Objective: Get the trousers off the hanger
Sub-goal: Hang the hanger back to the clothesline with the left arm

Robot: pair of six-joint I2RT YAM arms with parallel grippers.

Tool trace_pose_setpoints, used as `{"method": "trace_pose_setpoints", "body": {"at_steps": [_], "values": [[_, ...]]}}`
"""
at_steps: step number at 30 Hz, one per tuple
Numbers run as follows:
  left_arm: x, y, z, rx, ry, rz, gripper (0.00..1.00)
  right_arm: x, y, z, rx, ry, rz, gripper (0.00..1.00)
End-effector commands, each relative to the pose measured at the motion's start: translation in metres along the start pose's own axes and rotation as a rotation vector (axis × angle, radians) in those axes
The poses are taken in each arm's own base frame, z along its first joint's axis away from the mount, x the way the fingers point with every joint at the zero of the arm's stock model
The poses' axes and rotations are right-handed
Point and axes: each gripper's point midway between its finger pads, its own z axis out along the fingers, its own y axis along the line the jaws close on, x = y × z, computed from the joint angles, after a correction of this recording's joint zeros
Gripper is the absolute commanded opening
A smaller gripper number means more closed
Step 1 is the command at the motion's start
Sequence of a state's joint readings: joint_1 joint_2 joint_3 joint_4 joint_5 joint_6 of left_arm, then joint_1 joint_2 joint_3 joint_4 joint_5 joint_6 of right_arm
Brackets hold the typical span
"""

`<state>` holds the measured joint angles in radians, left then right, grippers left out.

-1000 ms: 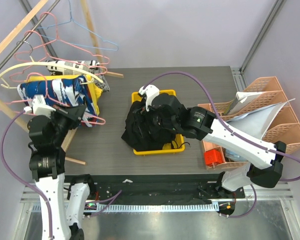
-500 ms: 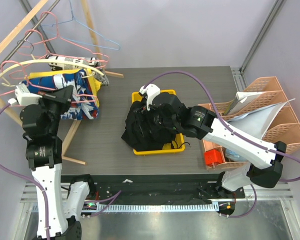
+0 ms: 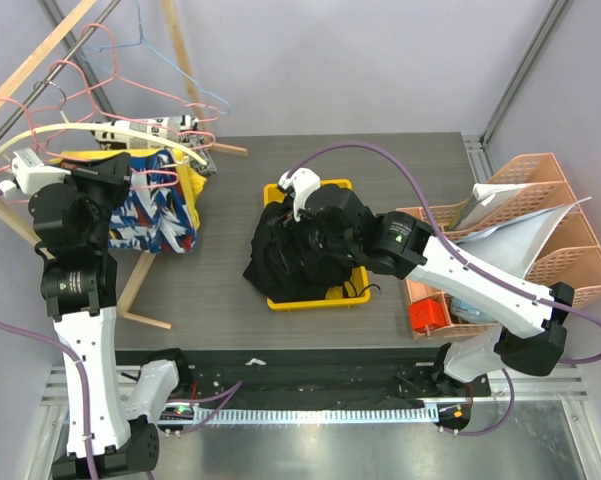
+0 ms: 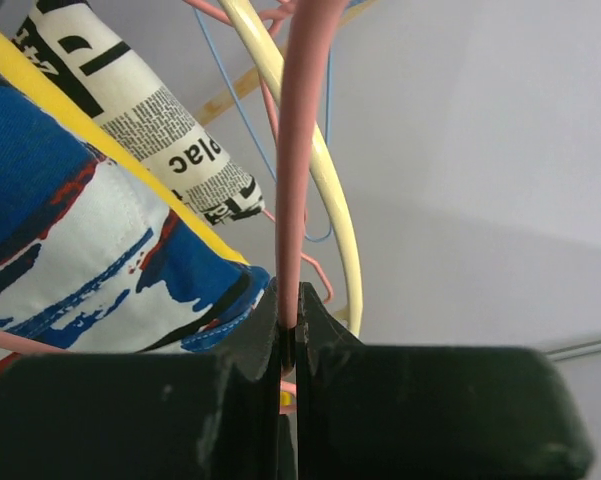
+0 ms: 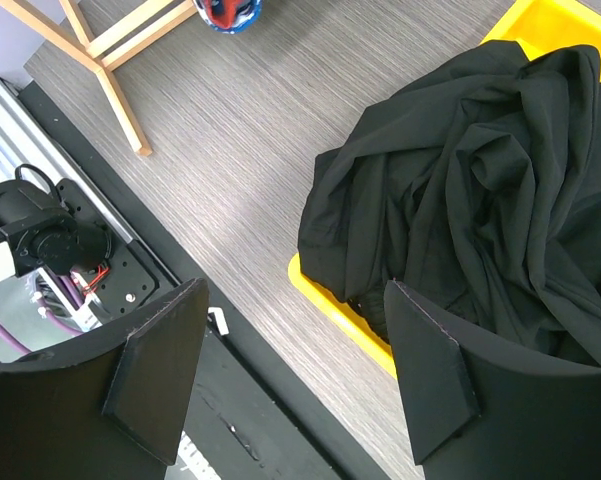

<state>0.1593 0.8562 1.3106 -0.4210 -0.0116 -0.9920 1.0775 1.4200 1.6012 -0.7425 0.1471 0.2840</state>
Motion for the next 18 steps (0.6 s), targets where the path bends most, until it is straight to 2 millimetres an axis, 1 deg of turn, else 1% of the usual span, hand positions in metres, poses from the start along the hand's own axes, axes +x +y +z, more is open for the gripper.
{"method": "trace_pose_setpoints", "body": {"at_steps": [1,2,7,11,14,18], "values": [[-0.011,-0.004,-0.003,0.032,-0.041,0.161,0.01,-0.017,-0.002,-0.019,-0.008,-0.062,-0.009,0.77],[-0.012,-0.003,-0.003,0.032,-0.040,0.213,0.01,-0.016,-0.002,-0.019,-0.007,-0.061,-0.009,0.77],[-0.014,0.012,-0.006,-0.036,-0.042,0.289,0.00,-0.016,-0.001,-0.019,-0.011,-0.063,-0.012,0.77],[-0.007,0.027,-0.004,-0.090,-0.019,0.281,0.00,-0.017,-0.001,-0.020,-0.013,-0.066,-0.014,0.77],[-0.011,0.047,-0.007,-0.186,-0.046,0.257,0.00,-0.015,-0.002,-0.020,-0.009,-0.063,-0.015,0.77],[-0.016,0.054,-0.008,-0.256,-0.055,0.240,0.00,-0.015,-0.003,-0.020,-0.007,-0.062,-0.018,0.77]]}}
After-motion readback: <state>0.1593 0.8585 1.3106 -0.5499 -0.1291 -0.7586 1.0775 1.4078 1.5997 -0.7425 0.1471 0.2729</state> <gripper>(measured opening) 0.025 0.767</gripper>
